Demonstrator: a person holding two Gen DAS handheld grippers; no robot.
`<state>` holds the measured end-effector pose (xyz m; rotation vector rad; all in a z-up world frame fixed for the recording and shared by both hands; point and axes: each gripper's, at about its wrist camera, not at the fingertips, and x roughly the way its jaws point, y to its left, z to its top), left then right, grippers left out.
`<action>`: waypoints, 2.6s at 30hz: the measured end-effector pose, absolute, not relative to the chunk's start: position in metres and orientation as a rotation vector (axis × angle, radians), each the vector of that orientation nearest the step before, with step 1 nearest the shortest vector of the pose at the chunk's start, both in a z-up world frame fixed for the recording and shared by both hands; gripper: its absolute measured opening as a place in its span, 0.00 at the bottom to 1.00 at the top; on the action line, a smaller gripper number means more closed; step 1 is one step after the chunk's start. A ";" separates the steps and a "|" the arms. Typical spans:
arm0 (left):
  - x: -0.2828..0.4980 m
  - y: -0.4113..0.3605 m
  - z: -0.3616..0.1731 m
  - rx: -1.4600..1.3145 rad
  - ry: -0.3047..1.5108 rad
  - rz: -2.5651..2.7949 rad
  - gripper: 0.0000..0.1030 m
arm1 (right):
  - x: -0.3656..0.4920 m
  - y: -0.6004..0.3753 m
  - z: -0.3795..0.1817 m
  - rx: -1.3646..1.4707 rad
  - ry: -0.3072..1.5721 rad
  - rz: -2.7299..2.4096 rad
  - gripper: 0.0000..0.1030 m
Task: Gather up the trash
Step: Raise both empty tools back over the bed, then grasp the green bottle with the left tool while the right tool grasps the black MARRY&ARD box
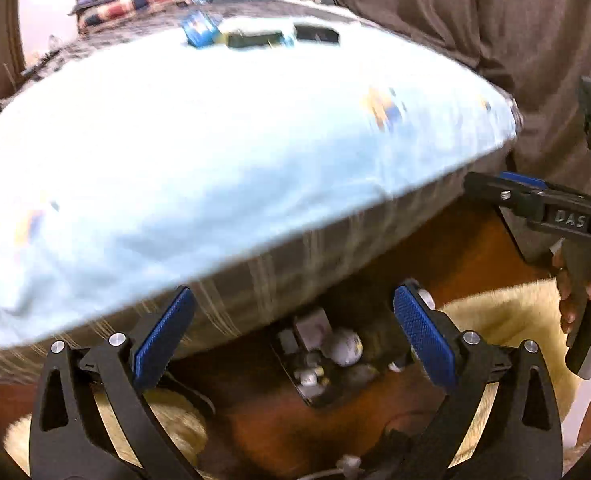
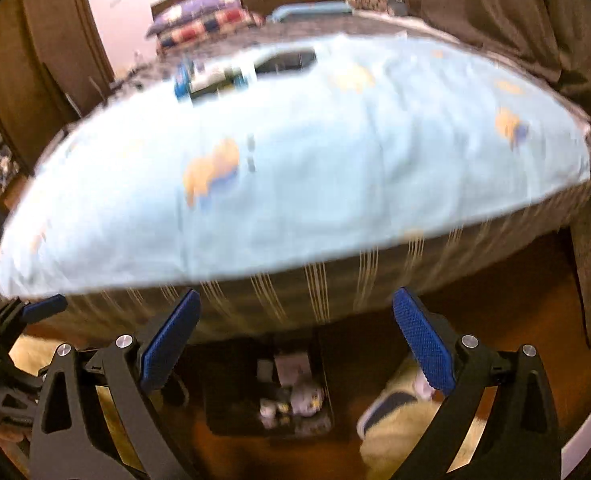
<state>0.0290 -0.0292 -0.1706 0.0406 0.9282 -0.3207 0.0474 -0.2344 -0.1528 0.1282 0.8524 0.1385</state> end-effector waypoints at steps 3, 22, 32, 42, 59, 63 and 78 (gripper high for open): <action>0.042 -0.019 -0.152 0.032 0.899 -0.296 0.92 | 0.058 -0.231 -0.135 0.119 0.798 0.141 0.95; 0.198 -0.009 -0.115 0.047 0.833 -0.252 0.92 | 0.217 -0.216 -0.117 0.137 0.772 0.107 0.97; 0.284 -0.026 -0.131 0.095 0.858 -0.283 0.82 | 0.313 -0.195 -0.118 0.121 0.778 0.064 0.97; 0.334 -0.044 -0.138 0.096 0.867 -0.349 0.67 | 0.370 -0.193 -0.139 0.171 0.847 0.024 0.96; 0.349 -0.062 -0.140 0.118 0.878 -0.397 0.46 | 0.382 -0.205 -0.142 0.131 0.878 0.003 0.73; 0.328 -0.054 -0.124 0.124 0.852 -0.374 0.44 | 0.361 -0.205 -0.128 0.114 0.847 0.023 0.71; 0.191 -0.044 -0.076 0.115 0.782 -0.354 0.41 | 0.210 -0.201 -0.083 0.097 0.760 0.136 0.71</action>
